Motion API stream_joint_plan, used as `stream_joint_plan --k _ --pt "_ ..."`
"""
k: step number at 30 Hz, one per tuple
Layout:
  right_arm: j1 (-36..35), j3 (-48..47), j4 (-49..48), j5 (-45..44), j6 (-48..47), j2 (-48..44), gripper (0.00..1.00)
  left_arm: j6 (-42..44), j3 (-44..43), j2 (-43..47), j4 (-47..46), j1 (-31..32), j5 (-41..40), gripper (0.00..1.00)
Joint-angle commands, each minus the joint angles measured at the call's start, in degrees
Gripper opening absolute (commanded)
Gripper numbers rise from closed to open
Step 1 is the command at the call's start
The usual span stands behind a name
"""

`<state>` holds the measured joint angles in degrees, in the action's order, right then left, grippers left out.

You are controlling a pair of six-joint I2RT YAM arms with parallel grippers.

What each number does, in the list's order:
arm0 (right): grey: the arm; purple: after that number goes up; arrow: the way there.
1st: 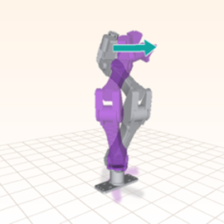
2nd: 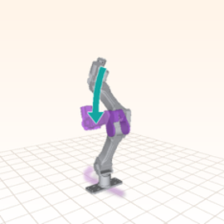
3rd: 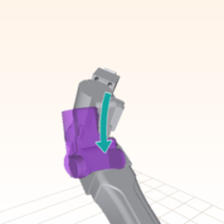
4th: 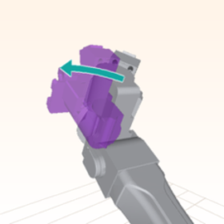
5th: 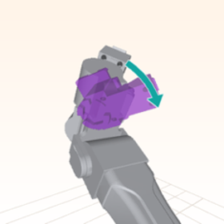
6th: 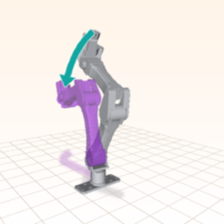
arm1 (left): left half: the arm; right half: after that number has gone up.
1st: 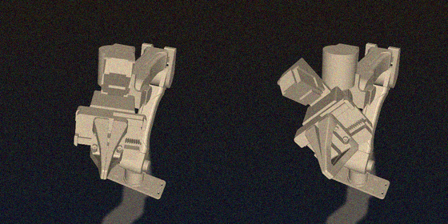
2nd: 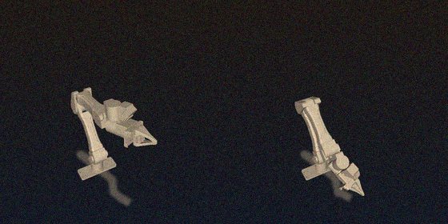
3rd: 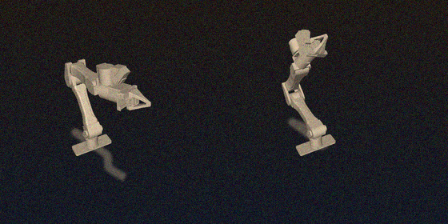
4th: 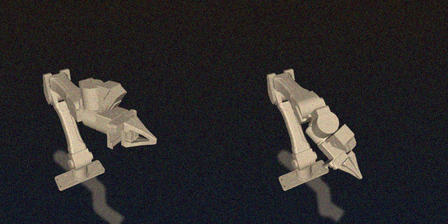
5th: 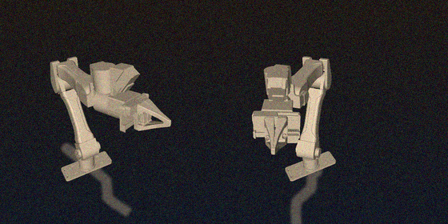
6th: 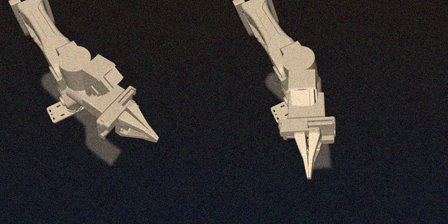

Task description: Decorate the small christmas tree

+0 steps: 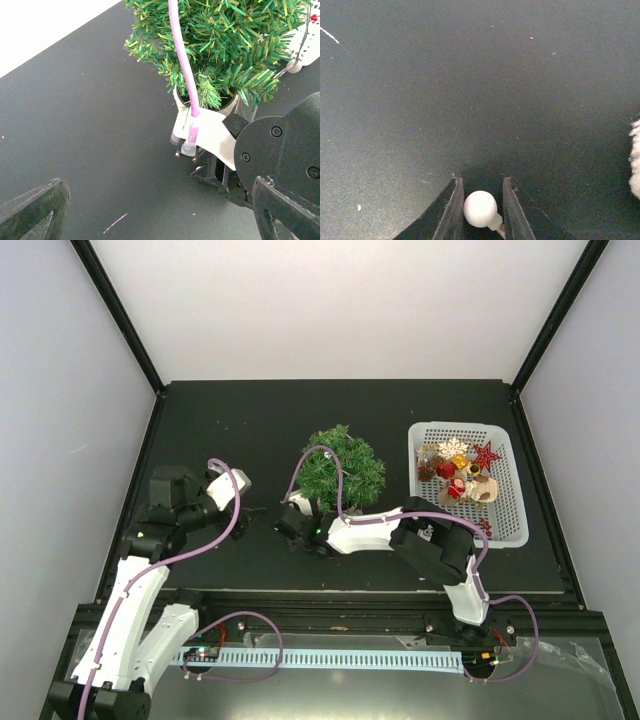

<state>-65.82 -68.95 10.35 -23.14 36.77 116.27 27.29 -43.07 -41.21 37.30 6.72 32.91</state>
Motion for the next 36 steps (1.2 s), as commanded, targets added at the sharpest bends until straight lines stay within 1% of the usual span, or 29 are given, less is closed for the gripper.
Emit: stream_joint_plan --k 1,4,7,13,17,23,32,36 --pt "-0.3 2.7 6.7 2.5 1.4 0.4 0.24 -0.5 -0.7 0.7 0.6 -0.5 1.2 0.99" --pt "-0.3 2.9 6.2 2.6 1.0 -0.1 0.2 -0.5 -0.7 0.8 0.5 -0.7 1.1 0.99" --pt "-0.3 2.8 6.3 2.2 0.4 -1.0 0.19 -0.4 -0.6 0.9 0.5 -0.9 1.1 0.99" --pt "-1.2 1.6 8.9 0.6 -1.3 -5.9 0.18 -1.1 -0.6 1.0 -0.5 -1.2 -0.3 0.99" --pt "-3.5 -2.0 13.5 -1.5 -3.0 -9.5 0.18 -2.2 -0.6 1.3 -1.8 -1.5 -3.0 0.99" --pt "-6.5 -8.4 18.9 -2.4 -4.9 -14.6 0.18 -3.4 -0.1 2.2 -3.6 -2.6 -6.4 0.99" --pt "-7.6 -17.1 21.7 1.0 -8.5 -16.1 0.19 -5.4 0.5 2.7 -6.4 -5.2 -11.2 0.99" --pt "-7.6 -23.2 24.2 1.1 -10.8 -15.0 0.19 -6.2 1.0 2.6 -7.7 -6.6 -13.5 0.99"
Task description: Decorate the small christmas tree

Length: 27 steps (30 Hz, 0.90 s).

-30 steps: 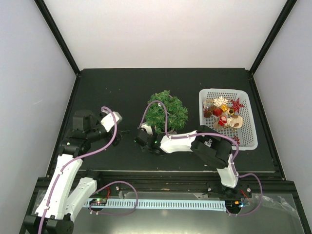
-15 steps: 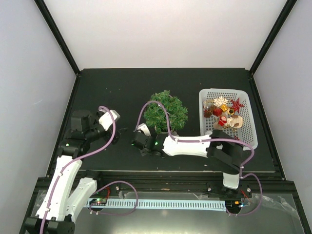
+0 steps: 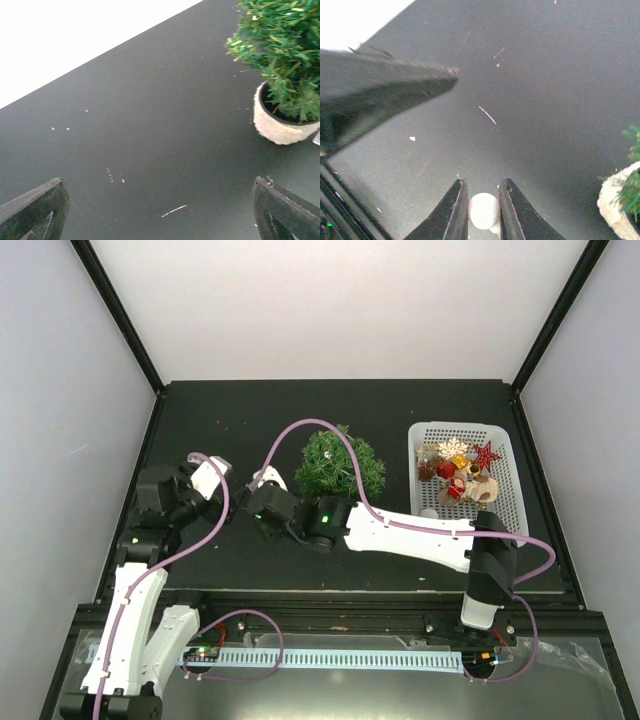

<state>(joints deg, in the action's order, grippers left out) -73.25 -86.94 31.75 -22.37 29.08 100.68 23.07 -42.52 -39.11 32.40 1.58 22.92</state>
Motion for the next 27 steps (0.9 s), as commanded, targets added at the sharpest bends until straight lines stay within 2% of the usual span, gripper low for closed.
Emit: stream_joint_plan --k 1,7,14,27 --pt "-0.2 -6.6 3.4 0.3 -3.7 0.6 0.19 -2.2 0.4 0.4 -2.9 -1.8 -3.7 0.99" --pt "-0.2 -14.0 5.7 0.5 -6.6 1.4 0.19 -2.4 0.7 0.7 -3.0 -3.8 -3.3 0.99" --pt "-0.2 -17.3 6.5 0.7 -8.5 0.0 0.19 -2.6 0.8 0.4 -2.9 -5.7 -2.6 0.99" --pt "-1.5 -10.8 4.0 4.5 -7.8 -6.6 0.19 -2.3 0.9 -0.7 -2.3 -6.7 -0.3 0.99"
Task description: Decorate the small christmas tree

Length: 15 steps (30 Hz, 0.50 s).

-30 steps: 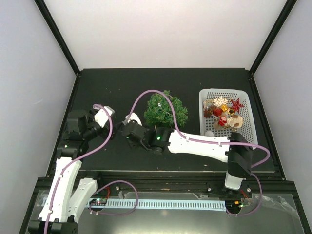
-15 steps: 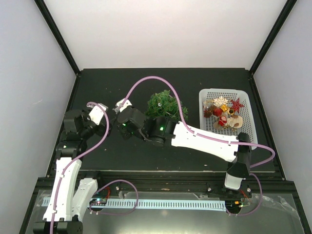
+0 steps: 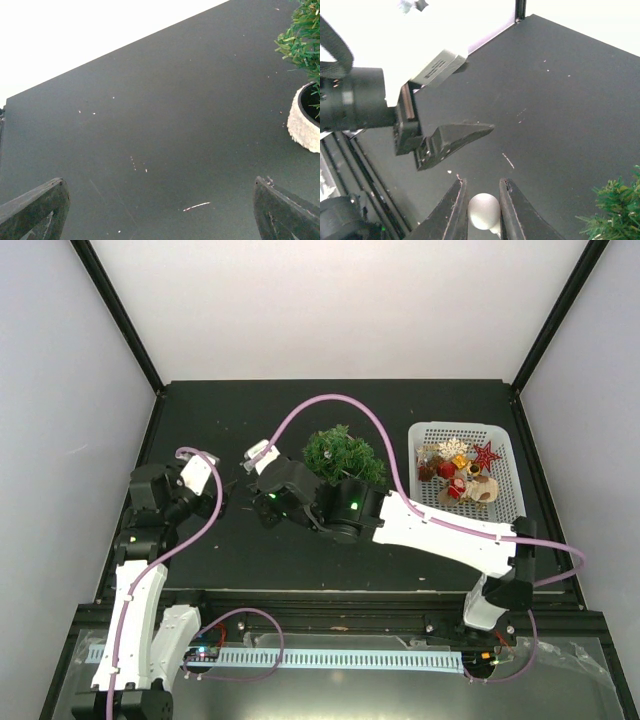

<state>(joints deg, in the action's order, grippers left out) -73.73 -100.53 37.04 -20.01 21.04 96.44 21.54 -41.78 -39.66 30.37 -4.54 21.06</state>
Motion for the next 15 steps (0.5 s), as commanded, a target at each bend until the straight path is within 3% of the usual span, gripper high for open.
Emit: stream_joint_plan --k 1,8,15 --pt "-1.2 4.0 -1.6 2.5 0.5 -2.6 0.19 -0.7 0.1 -0.1 -0.2 -0.6 1.8 0.99" --pt "-3.6 16.1 -6.6 3.2 3.9 -8.1 0.19 -0.6 0.3 0.1 -0.4 -0.7 2.2 0.99" --pt "-6.4 16.8 -5.2 0.5 4.4 -13.4 0.19 -0.5 0.4 -0.1 -0.5 -0.7 2.9 0.99"
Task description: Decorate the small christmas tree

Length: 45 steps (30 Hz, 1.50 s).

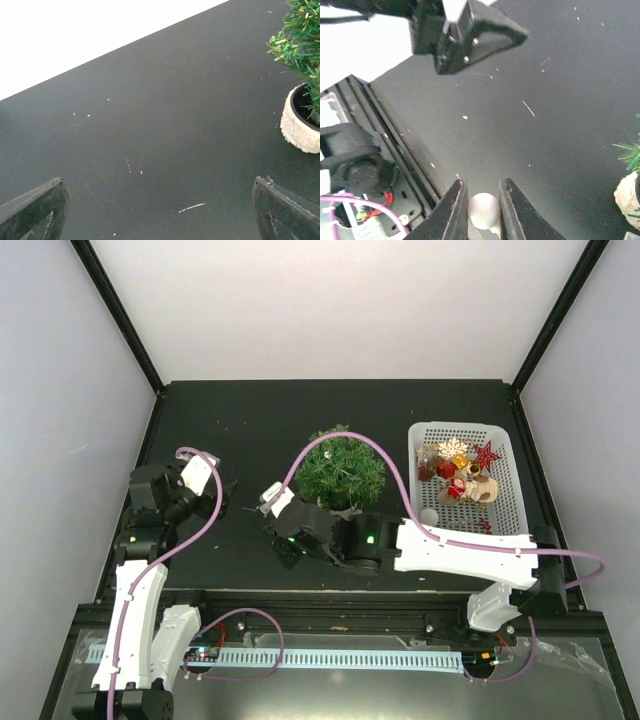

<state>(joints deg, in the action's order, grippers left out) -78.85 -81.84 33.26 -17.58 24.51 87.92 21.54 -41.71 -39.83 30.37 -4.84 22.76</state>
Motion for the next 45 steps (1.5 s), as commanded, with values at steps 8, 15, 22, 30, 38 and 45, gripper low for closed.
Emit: stream_joint_plan --k 8,15,22,30,38,45 --pt "-1.4 -12.5 2.0 -6.2 -5.0 -0.3 0.2 -0.6 0.4 0.2 -0.7 -0.4 1.2 0.99" --pt "2.3 -24.8 3.3 -5.3 -8.4 10.7 0.2 -1.6 0.2 0.6 -1.4 -0.5 -3.8 0.99" --pt "10.9 -30.5 1.7 0.7 -9.3 14.9 0.2 -3.0 0.1 0.1 -2.9 -2.0 -8.7 0.99" --pt "20.1 -36.4 2.7 5.5 -9.8 20.0 0.2 -3.5 0.1 -0.9 -3.3 -2.7 -9.2 0.99" --pt "26.9 -47.0 5.9 9.2 -9.7 28.7 0.2 -3.3 0.2 -1.1 -2.8 -3.0 -7.4 0.99" --pt "31.4 -42.2 2.9 10.1 -8.9 27.4 0.2 -3.1 0.1 -1.5 -2.4 -3.1 -5.7 0.99"
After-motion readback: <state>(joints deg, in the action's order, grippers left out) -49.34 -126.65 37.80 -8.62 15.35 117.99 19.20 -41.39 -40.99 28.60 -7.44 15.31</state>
